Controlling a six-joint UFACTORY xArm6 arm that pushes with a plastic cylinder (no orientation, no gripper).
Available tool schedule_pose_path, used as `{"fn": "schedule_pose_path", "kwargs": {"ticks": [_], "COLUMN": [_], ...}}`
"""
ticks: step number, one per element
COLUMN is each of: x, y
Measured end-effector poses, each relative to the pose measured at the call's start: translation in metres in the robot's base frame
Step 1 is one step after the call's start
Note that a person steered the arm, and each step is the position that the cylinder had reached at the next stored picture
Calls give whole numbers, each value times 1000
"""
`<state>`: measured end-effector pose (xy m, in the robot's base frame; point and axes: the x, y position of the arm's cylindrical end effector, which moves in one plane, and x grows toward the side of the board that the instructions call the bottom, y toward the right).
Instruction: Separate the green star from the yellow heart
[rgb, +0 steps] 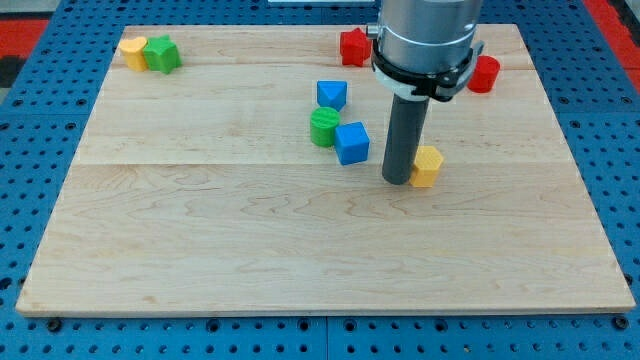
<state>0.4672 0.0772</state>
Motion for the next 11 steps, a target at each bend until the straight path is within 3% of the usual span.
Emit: {"fn": "schedule_pose_path", "kwargs": {"ticks": [1,2,5,6,7,8,10,11], "x": [18,-14,-232,-274,-275,-247,-170,-170], "y": [-83,-206,-172,-211,-294,-331,-220,-216]}}
